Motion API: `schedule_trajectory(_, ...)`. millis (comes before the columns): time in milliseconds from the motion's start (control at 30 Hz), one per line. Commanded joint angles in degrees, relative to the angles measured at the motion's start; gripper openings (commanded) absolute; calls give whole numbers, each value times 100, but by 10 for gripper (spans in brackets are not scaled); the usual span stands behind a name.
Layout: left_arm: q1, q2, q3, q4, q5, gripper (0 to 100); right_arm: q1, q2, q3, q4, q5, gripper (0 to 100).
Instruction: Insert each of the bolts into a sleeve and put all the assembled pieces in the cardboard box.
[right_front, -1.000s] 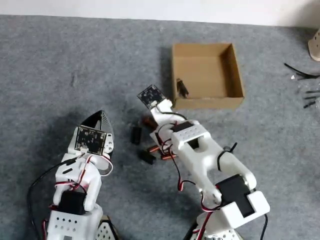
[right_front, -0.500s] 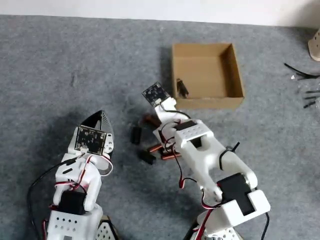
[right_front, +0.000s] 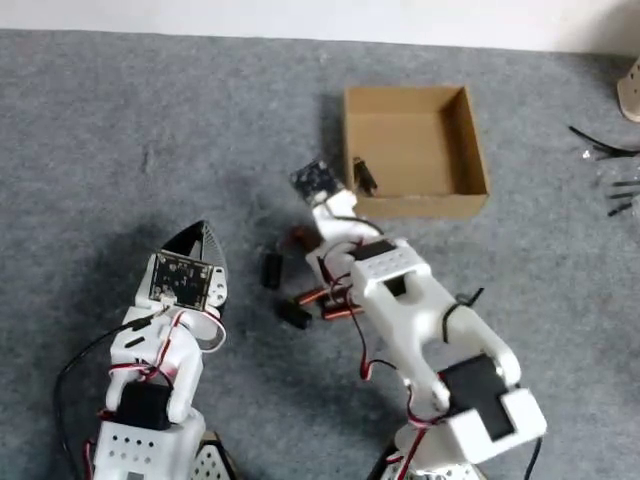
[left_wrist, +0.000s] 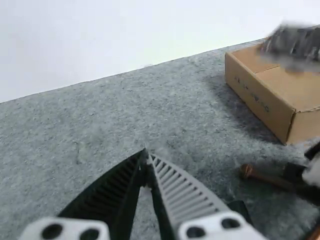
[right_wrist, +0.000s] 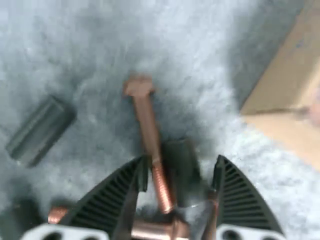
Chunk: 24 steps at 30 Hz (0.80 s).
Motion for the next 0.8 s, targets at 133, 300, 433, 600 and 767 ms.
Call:
schedule_trajectory(133, 119, -13, 101, -62, -9, 7, 259, -409, -145, -110, -105, 187)
schedule_trajectory(300, 119, -13, 101, -62, -9, 7, 215, -400, -136, -127, -97, 187)
schedule_trajectory(433, 119, -4, 101, -62, -9, 7, 215, -374, -127, -119, -97, 187)
schedule_trajectory(600, 119, 4, 101, -62, -9, 7, 110, 514, -180, -101, 26, 187)
schedule_trajectory(767, 119, 4, 110, -62, -9, 7, 101, 813, -655, 312, 220, 187)
